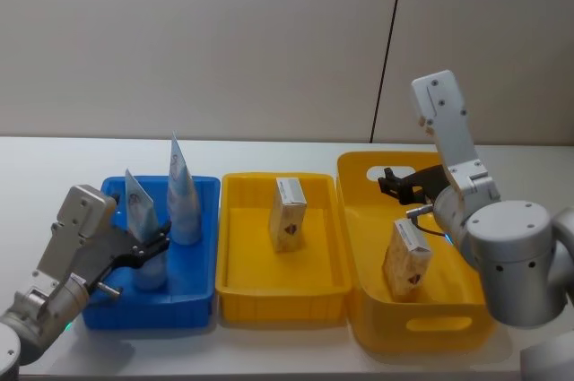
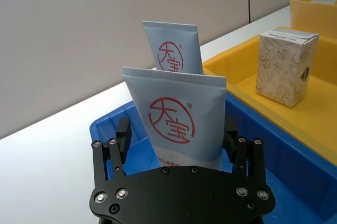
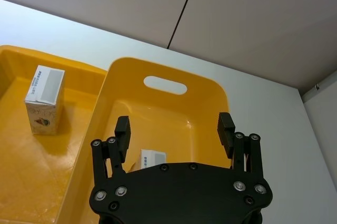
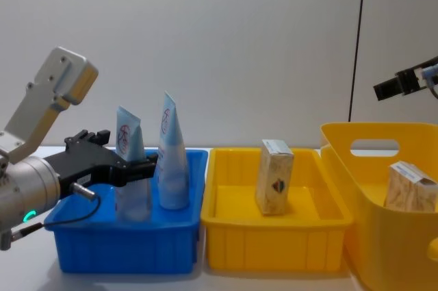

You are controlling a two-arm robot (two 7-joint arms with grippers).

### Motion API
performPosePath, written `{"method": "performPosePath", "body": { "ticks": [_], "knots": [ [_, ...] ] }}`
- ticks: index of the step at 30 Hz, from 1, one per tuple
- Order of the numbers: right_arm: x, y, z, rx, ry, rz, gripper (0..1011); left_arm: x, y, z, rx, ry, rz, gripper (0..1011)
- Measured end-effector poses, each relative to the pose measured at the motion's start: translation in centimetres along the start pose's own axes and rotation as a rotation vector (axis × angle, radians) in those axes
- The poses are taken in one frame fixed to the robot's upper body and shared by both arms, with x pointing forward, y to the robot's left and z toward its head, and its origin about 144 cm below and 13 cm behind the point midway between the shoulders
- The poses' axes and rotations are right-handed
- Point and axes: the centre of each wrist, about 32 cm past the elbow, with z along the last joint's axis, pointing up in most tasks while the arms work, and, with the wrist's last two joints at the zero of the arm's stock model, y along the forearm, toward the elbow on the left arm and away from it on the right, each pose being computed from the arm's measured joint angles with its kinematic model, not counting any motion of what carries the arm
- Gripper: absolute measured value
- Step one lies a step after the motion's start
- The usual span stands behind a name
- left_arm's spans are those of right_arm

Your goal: Bimanual collaborative sorting of washing and personal care products

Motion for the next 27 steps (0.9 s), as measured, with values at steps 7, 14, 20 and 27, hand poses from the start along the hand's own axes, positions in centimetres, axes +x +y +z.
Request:
{"method": "performPosePath", "body": {
  "ticks": [7,14,20,27],
  "knots": [
    [0.0,0.0,0.0,0.0,0.0,0.0,1004,0.2,-0.5,-0.5,0.001,0.005,-0.008,1001],
    [0.0,0.0,0.0,0.0,0.0,0.0,1004,0.4,-0.9,-1.0,-0.002,0.01,-0.014,1001],
    [0.0,0.0,0.0,0.0,0.0,0.0,1003,0.4,-1.1,-1.3,-0.006,0.015,-0.017,1001],
    [0.0,0.0,0.0,0.0,0.0,0.0,1004,0.4,-1.3,-1.4,-0.01,0.019,-0.02,933]
  ]
}}
